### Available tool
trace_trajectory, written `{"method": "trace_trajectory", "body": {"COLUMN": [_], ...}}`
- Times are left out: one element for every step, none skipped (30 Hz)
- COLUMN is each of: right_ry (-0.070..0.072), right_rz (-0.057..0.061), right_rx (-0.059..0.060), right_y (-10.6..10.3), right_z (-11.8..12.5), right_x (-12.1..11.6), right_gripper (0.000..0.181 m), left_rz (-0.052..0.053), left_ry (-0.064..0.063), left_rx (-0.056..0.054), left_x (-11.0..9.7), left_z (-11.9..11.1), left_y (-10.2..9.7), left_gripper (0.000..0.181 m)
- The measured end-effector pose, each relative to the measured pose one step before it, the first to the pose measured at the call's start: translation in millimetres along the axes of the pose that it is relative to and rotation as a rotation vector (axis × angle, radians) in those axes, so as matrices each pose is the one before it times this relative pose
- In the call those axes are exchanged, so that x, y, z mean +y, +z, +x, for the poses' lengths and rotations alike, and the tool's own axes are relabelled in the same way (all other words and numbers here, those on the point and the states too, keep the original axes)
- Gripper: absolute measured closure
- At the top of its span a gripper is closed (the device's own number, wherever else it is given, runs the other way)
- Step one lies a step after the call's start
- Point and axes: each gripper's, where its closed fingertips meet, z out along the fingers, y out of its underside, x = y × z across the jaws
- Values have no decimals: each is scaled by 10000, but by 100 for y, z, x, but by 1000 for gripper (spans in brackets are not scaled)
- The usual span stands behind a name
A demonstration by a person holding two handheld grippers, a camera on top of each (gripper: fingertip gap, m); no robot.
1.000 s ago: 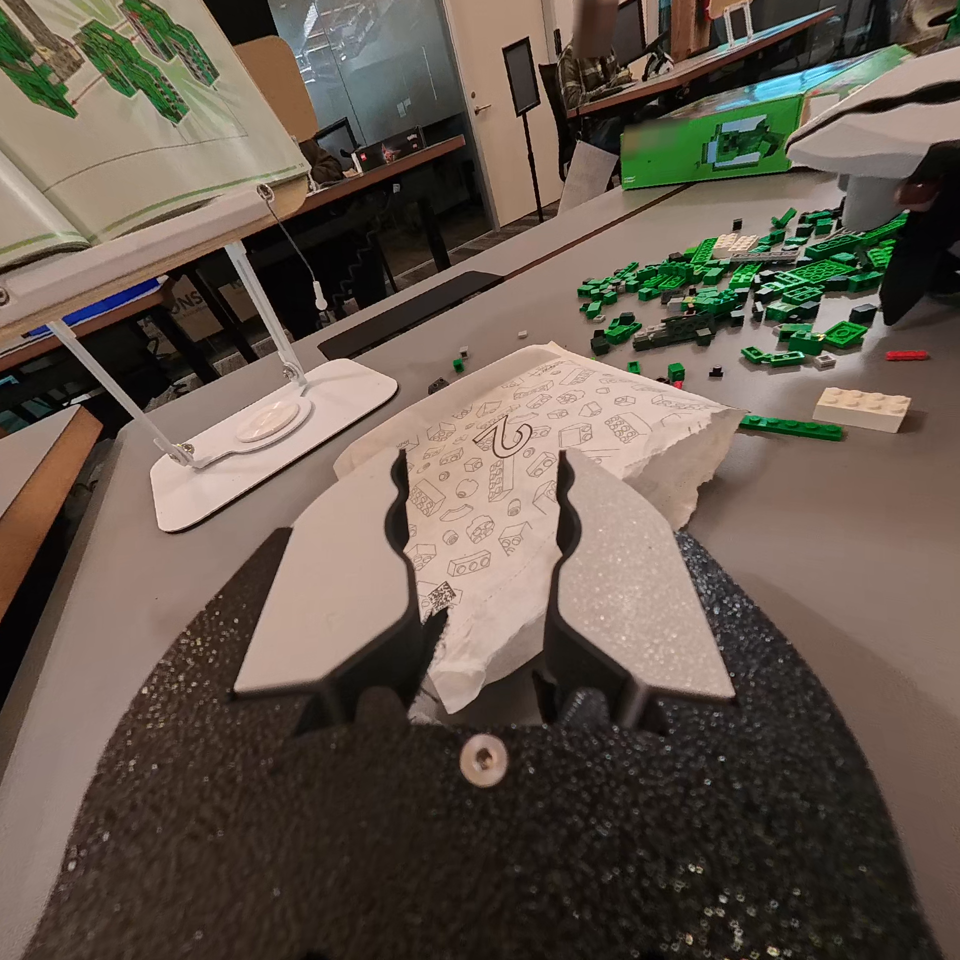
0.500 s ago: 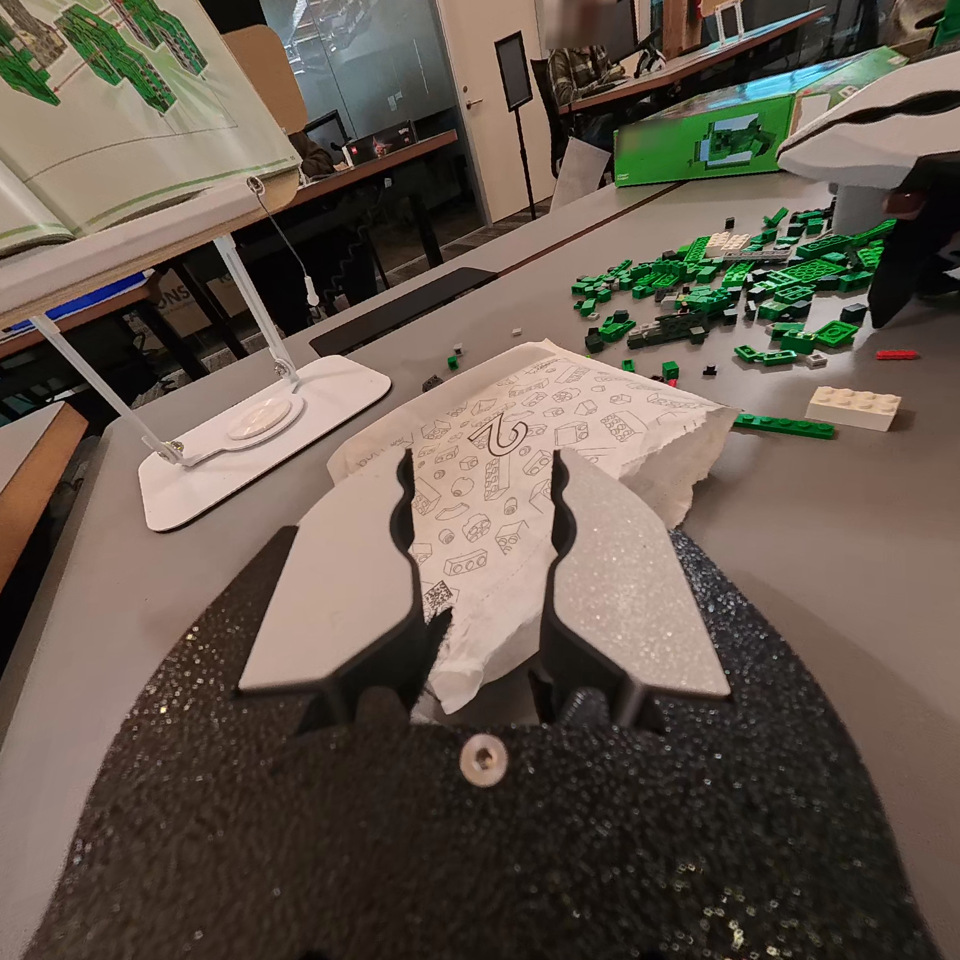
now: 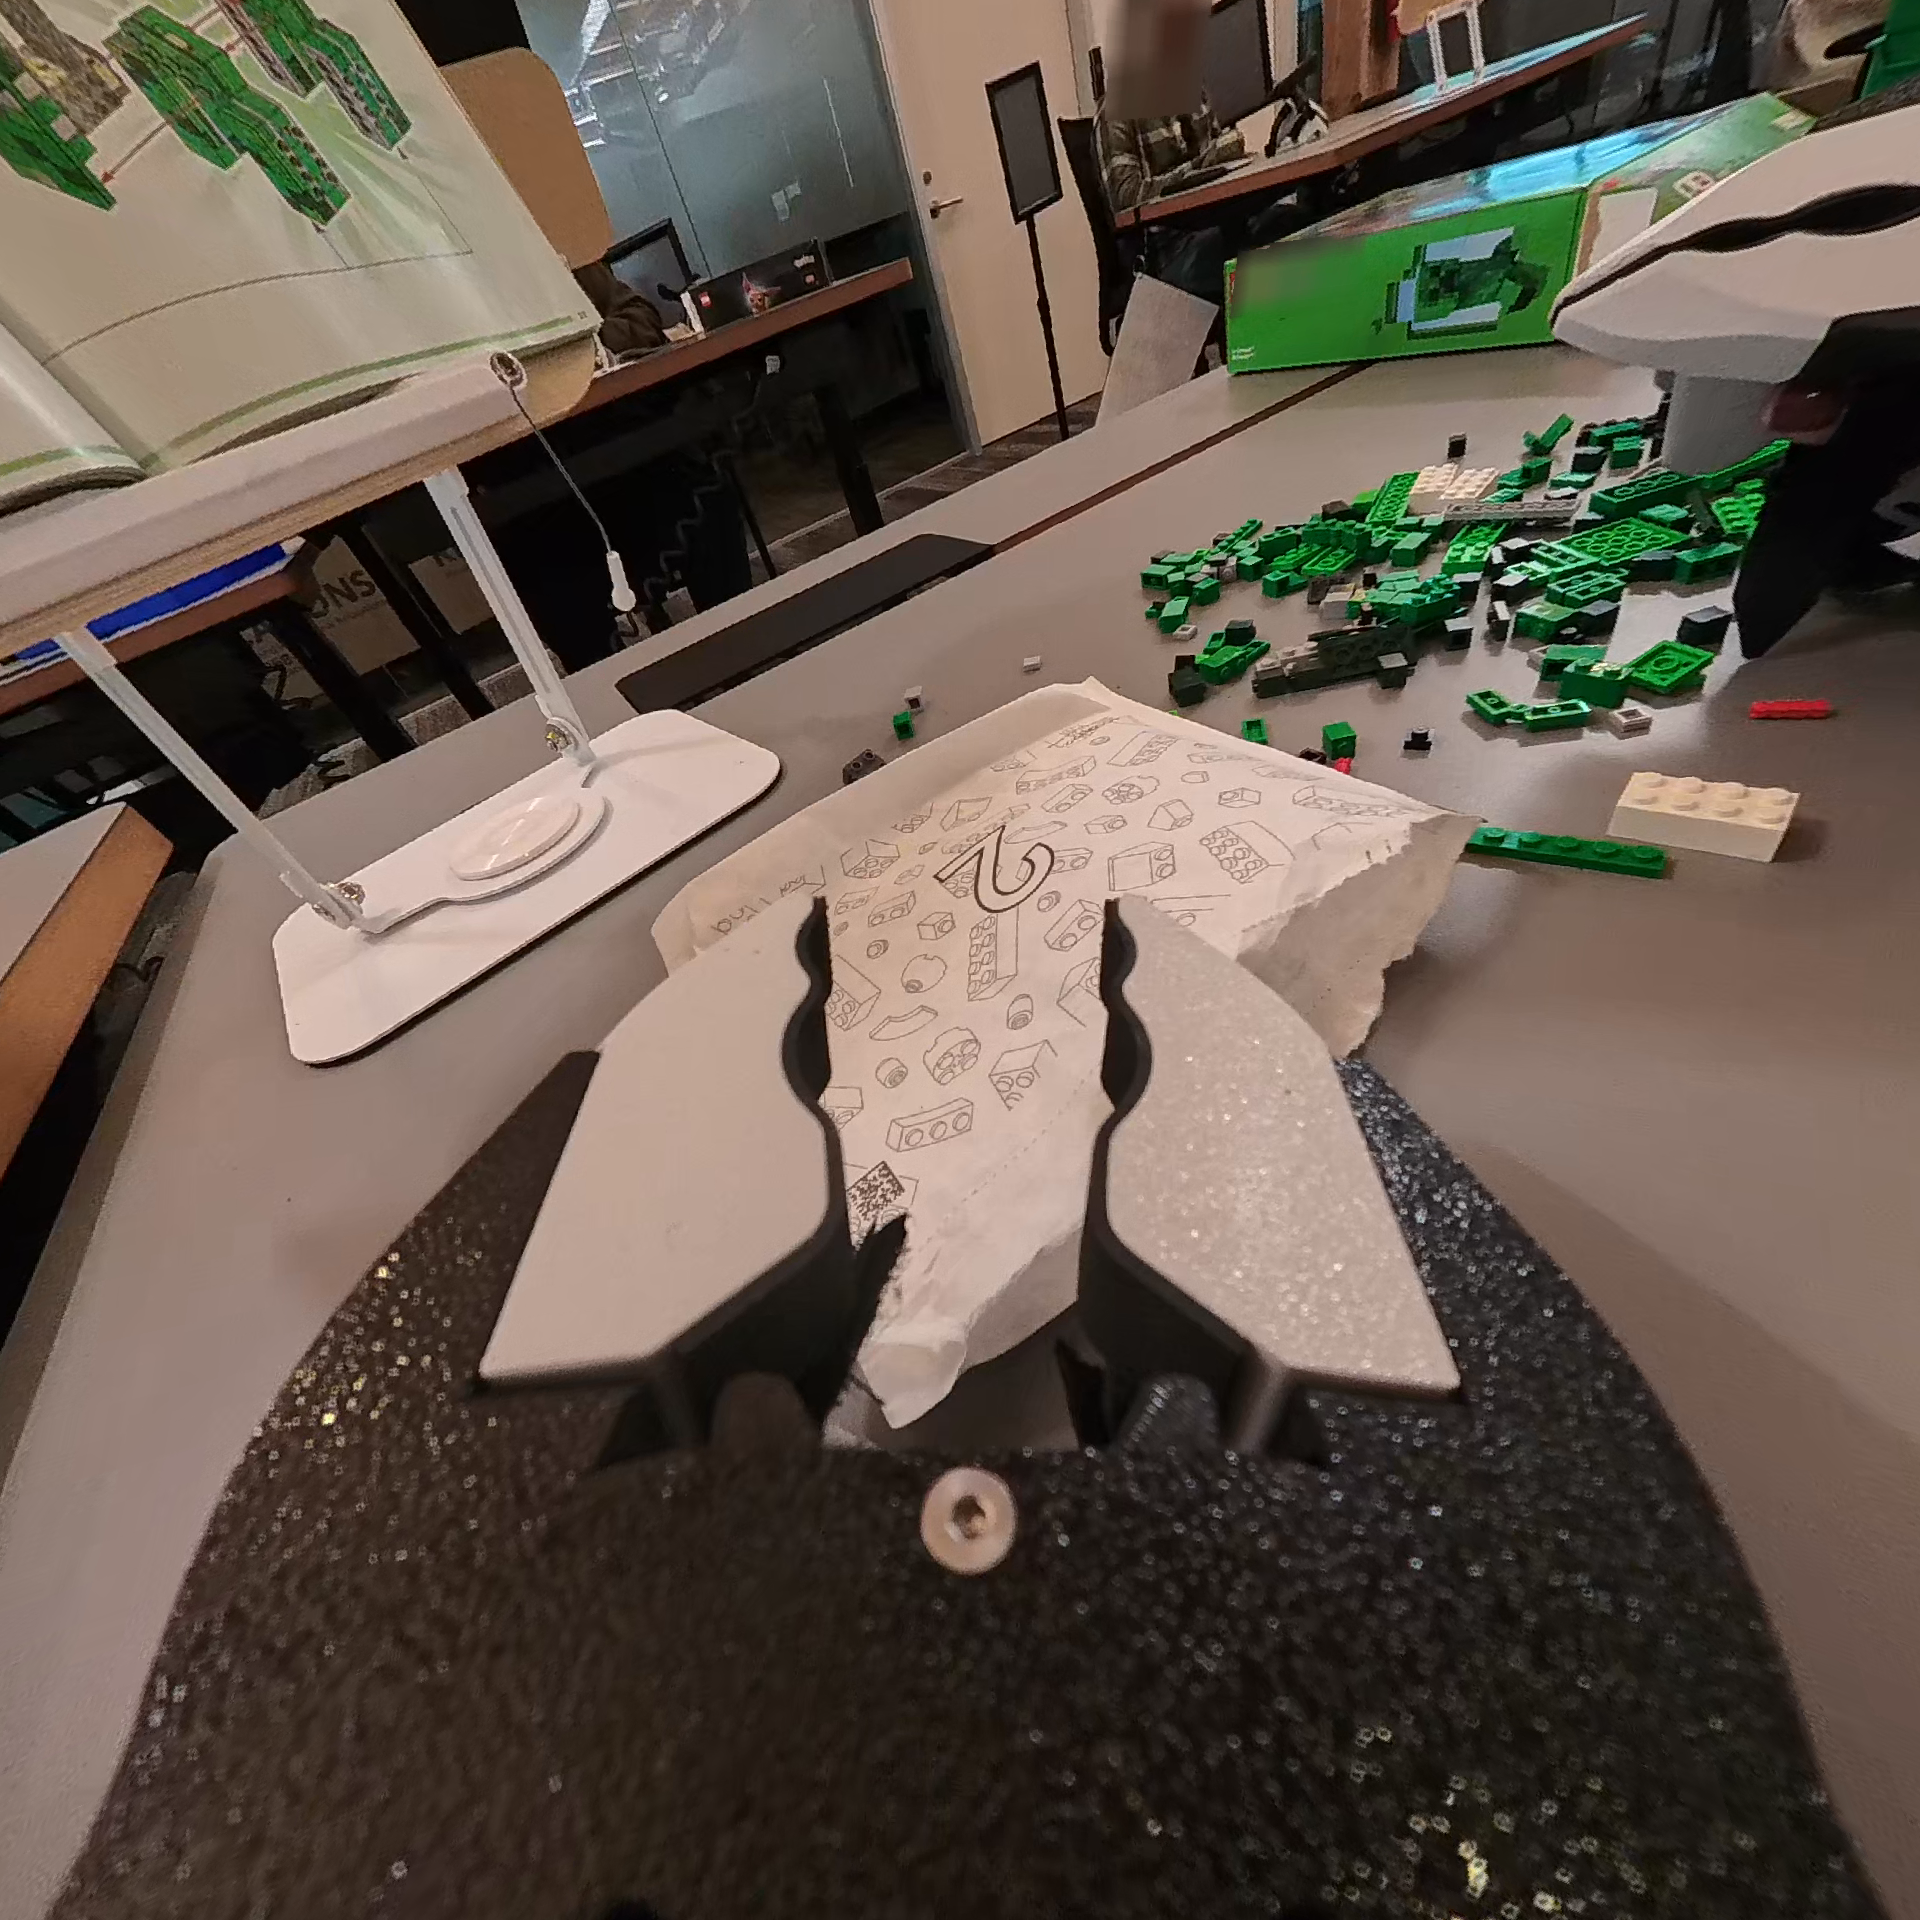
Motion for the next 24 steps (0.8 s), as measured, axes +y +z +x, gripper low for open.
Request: {"method": "trace_trajectory", "body": {"right_ry": [-2,1,3,3,2,-2,-7,-9,-11,-8,-3,1,6,7,3,-3,-4,-5,-5,-3,-2,-2,1,3], "right_rz": [0,3,4,3,2,2,3,2,-1,-3,-2,-2,-1,-1,-1,0,-1,-4,-4,-2,-3,-2,0,-2], "right_rx": [0,2,2,3,4,3,-1,-5,-7,-6,-4,-3,-3,-2,-2,-3,-4,-6,-6,-4,-4,-4,-1,0], "right_y": [0,-3,-1,-6,-7,-5,-3,-4,2,1,6,-1,5,5,5,-6,-1,6,0,-2,6,-1,0,4], "right_z": [1,-6,12,7,9,-7,-4,-12,-18,-14,-13,0,0,5,3,-14,-2,-9,-22,-3,-8,-3,-2,4], "right_x": [0,-8,2,-2,0,2,-9,1,4,-2,10,-7,6,-3,6,4,1,3,7,3,2,3,0,7], "right_gripper": [181,180,180,181,180,180,180,180,180,180,180,180,180,180,180,180,180,180,180,180,180,180,180,180], "left_rz": [-2,-5,-9,-21,-34,-47,-61,-61,3,81,79,12,-61,-104,-94,-94,-107,-143,-182,-213,-229,-244,-231,-197], "left_ry": [5,7,13,21,41,70,108,159,233,272,230,141,69,34,59,93,127,136,151,160,178,199,176,129], "left_rx": [1,5,14,21,41,69,105,162,176,130,37,-13,12,28,48,4,8,2,16,2,-15,-98,-105,-34], "left_x": [-1,12,14,23,38,57,73,69,1,-100,-97,-19,71,120,113,98,126,153,203,246,269,303,280,227], "left_z": [7,10,28,47,84,148,225,336,418,408,258,119,69,65,116,85,127,128,155,145,135,19,1,81], "left_y": [1,10,9,15,33,48,65,67,-2,-62,-67,-13,56,93,84,92,95,139,172,199,208,202,198,170], "left_gripper": [131,131,132,132,131,131,130,128,129,130,130,131,131,131,131,132,133,135,136,136,137,137,138,138]}}
